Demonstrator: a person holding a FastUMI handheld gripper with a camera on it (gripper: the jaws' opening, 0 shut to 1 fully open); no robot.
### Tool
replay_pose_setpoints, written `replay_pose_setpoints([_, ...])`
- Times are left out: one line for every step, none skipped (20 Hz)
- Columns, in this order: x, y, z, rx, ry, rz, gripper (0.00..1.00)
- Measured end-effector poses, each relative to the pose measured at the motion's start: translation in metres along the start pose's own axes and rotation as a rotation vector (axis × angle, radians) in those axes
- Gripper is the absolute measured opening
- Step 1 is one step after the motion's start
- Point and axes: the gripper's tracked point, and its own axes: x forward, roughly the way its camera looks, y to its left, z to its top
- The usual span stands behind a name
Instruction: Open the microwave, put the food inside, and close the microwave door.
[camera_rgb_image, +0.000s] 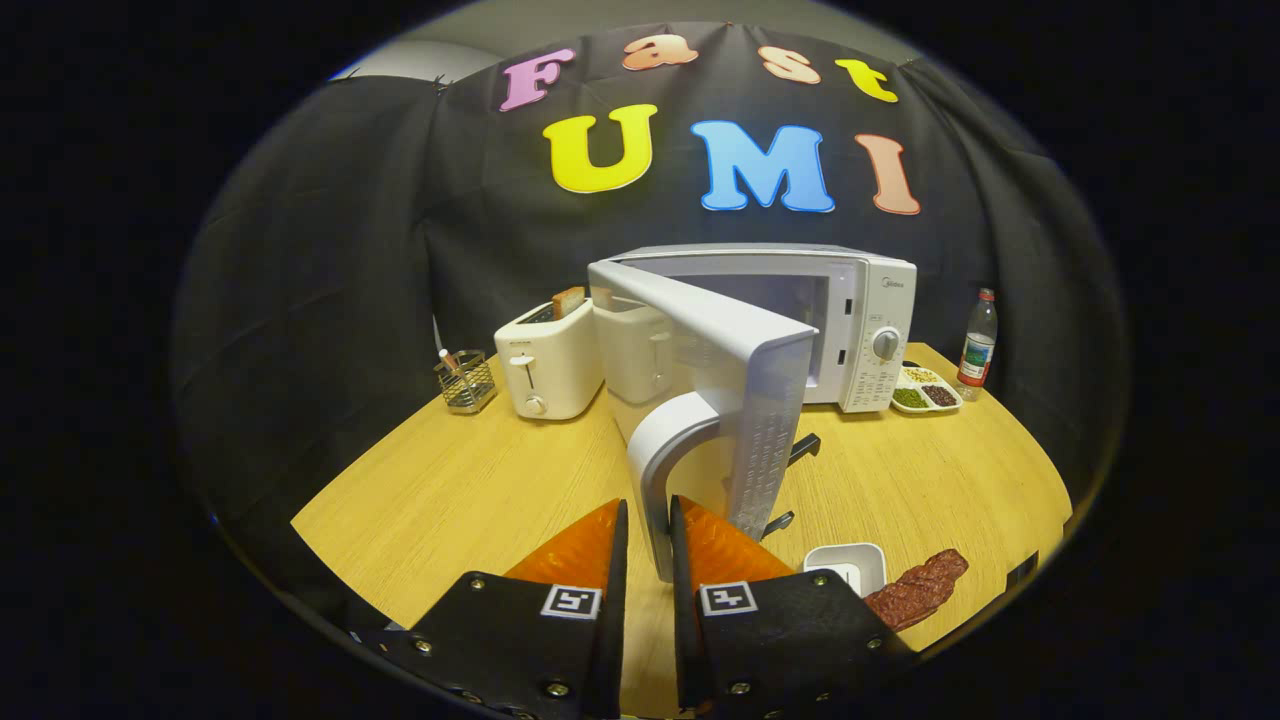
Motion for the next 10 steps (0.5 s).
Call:
replay_pose_setpoints([0.0, 0.007, -0.001, -0.006, 0.0, 0.009, 0.22])
replay_pose_setpoints([-0.001, 0.014, -0.002, -0.009, 0.001, 0.018, 0.22])
replay_pose_setpoints([-0.003, 0.021, -0.004, -0.008, 0.001, 0.027, 0.22])
replay_pose_setpoints([-0.004, 0.028, -0.005, -0.008, 0.003, 0.036, 0.22])
replay_pose_setpoints([-0.004, 0.037, -0.006, -0.011, 0.004, 0.046, 0.22])
replay_pose_setpoints([-0.005, 0.044, -0.006, -0.017, 0.004, 0.056, 0.22])
replay_pose_setpoints([-0.006, 0.051, -0.007, -0.026, 0.005, 0.066, 0.22])
replay_pose_setpoints([-0.006, 0.058, -0.008, -0.033, 0.006, 0.076, 0.22])
replay_pose_setpoints([-0.007, 0.065, -0.009, -0.036, 0.004, 0.085, 0.22])
replay_pose_setpoints([-0.007, 0.073, -0.011, -0.038, 0.004, 0.094, 0.22])
